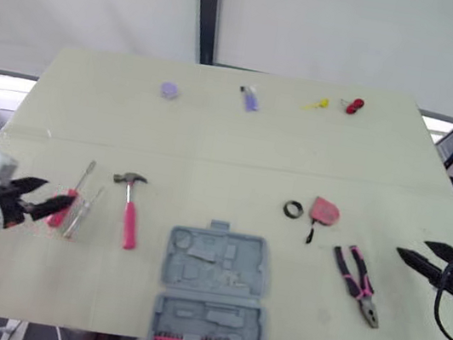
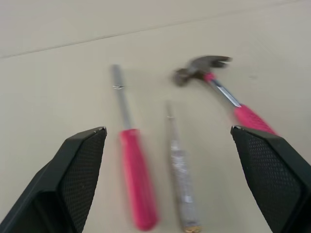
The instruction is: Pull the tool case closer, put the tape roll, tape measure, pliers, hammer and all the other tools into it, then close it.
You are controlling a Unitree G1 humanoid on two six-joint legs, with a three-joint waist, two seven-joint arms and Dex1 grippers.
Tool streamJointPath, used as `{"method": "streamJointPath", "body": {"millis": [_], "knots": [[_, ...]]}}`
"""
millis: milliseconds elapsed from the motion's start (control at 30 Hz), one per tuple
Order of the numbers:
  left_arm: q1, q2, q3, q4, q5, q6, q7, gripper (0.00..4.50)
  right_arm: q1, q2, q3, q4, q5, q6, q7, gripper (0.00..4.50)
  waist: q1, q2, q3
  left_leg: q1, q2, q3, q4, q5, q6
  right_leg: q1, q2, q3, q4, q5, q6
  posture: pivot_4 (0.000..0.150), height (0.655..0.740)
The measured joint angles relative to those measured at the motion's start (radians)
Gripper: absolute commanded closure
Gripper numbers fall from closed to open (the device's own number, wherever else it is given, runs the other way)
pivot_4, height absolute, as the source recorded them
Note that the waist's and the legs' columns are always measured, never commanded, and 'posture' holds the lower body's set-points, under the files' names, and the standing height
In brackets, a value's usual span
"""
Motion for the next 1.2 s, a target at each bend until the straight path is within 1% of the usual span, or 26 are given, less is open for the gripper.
{"method": "streamJointPath", "body": {"millis": [133,300,533,633,700,767,867,933,1000,1100,1133,1167,1200], "knots": [[-0.002,-0.001,0.042,0.164,0.075,-0.139,0.145,0.0,-0.027,0.01,-0.004,0.149,-0.041,-0.106,-0.04,0.06,-0.003,0.0,0.0,0.0,0.0,0.0,0.0,0.0,0.0,0.0,0.0,0.0,0.0,0.0,0.0,0.15,0.74],[-0.045,-0.007,0.081,0.324,0.102,-0.244,0.274,0.0,-0.067,0.028,-0.004,0.236,-0.063,-0.185,-0.077,0.06,-0.003,0.0,0.0,0.0,0.0,0.0,0.0,0.0,0.0,0.0,0.0,0.0,0.0,0.0,0.0,0.15,0.74],[-0.074,-0.005,0.069,0.41,0.105,-0.3,0.296,0.0,-0.085,0.03,-0.004,0.281,-0.072,-0.232,-0.078,0.06,-0.002,0.0,0.0,0.001,0.0,0.0,0.0,0.0,-0.001,0.0,0.0,0.0,0.0,0.0,0.0,0.15,0.74],[-0.099,-0.003,0.031,0.413,0.104,-0.32,0.267,0.0,-0.09,0.03,-0.002,0.263,-0.069,-0.218,-0.059,0.06,-0.002,0.0,0.0,0.001,0.0,0.001,0.0,0.0,-0.001,0.0,0.0,0.0,0.0,0.0,0.0,0.15,0.74],[-0.119,-0.005,-0.016,0.371,0.095,-0.319,0.216,0.0,-0.092,0.044,0.005,0.188,-0.034,-0.158,-0.024,0.06,-0.002,0.0,0.0,0.001,0.0,0.0,0.0,0.0,-0.001,0.0,0.0,0.0,0.001,0.0,0.0,0.15,0.74],[-0.125,-0.019,-0.065,0.281,0.072,-0.307,0.159,0.0,-0.093,0.055,0.031,0.088,-0.005,-0.088,-0.004,0.06,-0.003,0.0,0.0,0.0,0.0,0.001,0.0,0.0,-0.001,0.0,0.0,0.001,0.001,0.0,0.0,0.15,0.74],[-0.163,-0.086,-0.215,0.01,-0.02,-0.22,0.059,0.0,-0.131,0.091,0.137,-0.129,0.006,0.007,0.009,0.06,0.001,0.0,0.0,0.0,0.001,0.0,0.003,0.0,-0.001,0.0,0.0,0.001,0.002,0.0,0.0,0.15,0.74],[-0.193,-0.103,-0.33,-0.142,-0.07,-0.149,-0.001,0.0,-0.163,0.114,0.217,-0.228,0.001,0.06,0.004,0.06,0.001,0.0,0.0,0.0,0.001,0.0,0.002,0.0,-0.001,0.0,0.0,0.001,0.002,0.0,0.0,0.15,0.74],[-0.257,-0.104,-0.437,-0.227,-0.083,-0.105,-0.047,0.0,-0.205,0.143,0.303,-0.28,-0.034,0.109,-0.022,0.06,0.0,0.0,0.0,-0.001,0.0,0.0,0.002,0.0,-0.001,-0.001,0.0,0.001,0.002,0.0,0.0,0.15,0.74],[-0.343,-0.125,-0.536,-0.261,-0.078,-0.099,-0.087,0.0,-0.242,0.182,0.394,-0.305,-0.075,0.135,-0.045,0.06,0.0,0.0,0.0,-0.001,0.0,0.0,0.002,0.0,-0.001,-0.001,0.0,0.001,0.001,0.0,0.0,0.15,0.74],[-0.365,-0.139,-0.562,-0.261,-0.075,-0.099,-0.098,0.0,-0.251,0.195,0.413,-0.311,-0.087,0.141,-0.058,0.56,0.0,0.0,0.0,-0.001,0.0,0.0,0.002,0.0,-0.001,-0.001,0.0,0.001,0.002,0.0,0.0,0.15,0.74],[-0.389,-0.158,-0.593,-0.259,-0.069,-0.102,-0.11,0.0,-0.263,0.205,0.431,-0.314,-0.104,0.143,-0.072,0.83,0.001,0.0,0.0,-0.001,0.0,0.0,0.002,0.0,-0.001,-0.001,0.0,0.001,0.001,0.0,0.0,0.15,0.74],[-0.412,-0.183,-0.633,-0.257,-0.058,-0.115,-0.125,0.0,-0.283,0.22,0.448,-0.315,-0.122,0.143,-0.089,1.29,0.001,0.0,0.0,-0.002,0.0,0.0,0.003,0.0,-0.001,-0.001,0.0,0.001,0.001,0.0,0.0,0.15,0.74]]}}
